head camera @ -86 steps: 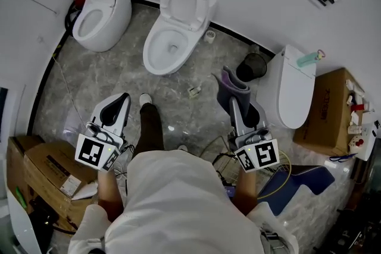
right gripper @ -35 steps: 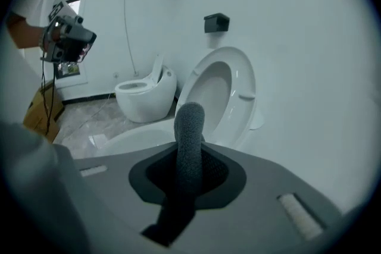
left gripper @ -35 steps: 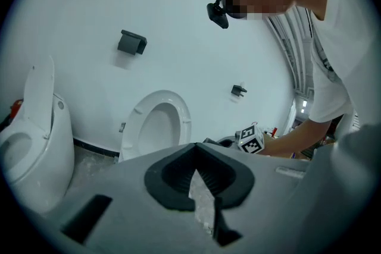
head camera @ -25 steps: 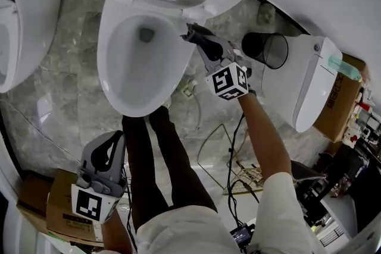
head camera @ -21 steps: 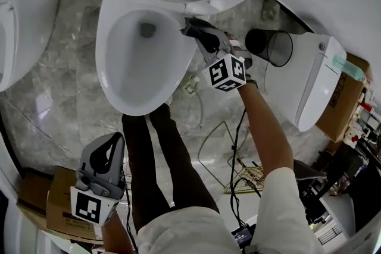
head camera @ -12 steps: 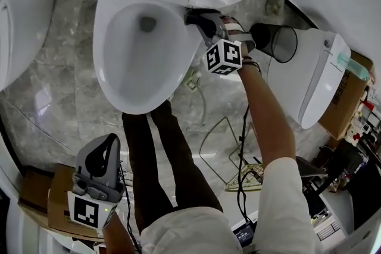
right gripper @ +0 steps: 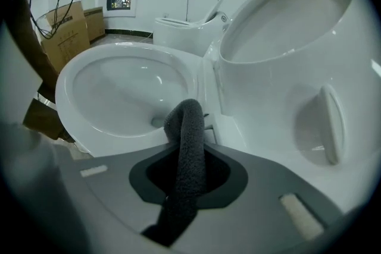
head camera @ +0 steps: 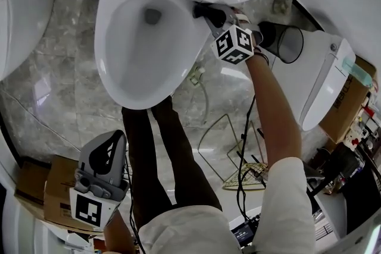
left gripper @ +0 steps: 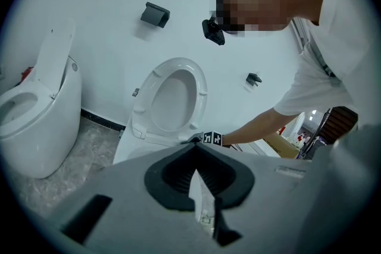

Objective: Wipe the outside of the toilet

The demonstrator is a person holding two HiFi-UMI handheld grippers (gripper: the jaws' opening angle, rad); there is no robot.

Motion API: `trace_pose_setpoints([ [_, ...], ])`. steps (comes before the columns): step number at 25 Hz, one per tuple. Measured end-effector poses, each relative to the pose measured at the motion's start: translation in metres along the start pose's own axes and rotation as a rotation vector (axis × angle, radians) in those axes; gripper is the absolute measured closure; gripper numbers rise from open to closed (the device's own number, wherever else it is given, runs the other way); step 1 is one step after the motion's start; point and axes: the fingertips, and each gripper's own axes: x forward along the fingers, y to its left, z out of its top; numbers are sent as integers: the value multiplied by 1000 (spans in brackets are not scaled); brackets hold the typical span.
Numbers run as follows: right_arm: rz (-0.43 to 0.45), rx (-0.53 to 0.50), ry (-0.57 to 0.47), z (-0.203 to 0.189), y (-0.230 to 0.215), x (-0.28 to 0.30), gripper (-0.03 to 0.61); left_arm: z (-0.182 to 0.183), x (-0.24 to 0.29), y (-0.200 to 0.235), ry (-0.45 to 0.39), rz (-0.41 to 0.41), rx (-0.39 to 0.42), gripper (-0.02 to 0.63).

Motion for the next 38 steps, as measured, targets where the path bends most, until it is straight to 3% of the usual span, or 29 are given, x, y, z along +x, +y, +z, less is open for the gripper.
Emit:
trace_pose_setpoints([
  [8,117,156,30,-3,7,3,528,-1,4,-8,0,-13,-3,615],
  [14,189,209,42,-8,33,2,515,0,2,-11,-6,-16,-3,615],
  [19,190,282,28,-9,36,2,515,-3,1,-10,-3,-14,-5,615],
  [38,255,355,2,4,91,-11,514,-8,-4,-18,-15,-25,-13,615],
])
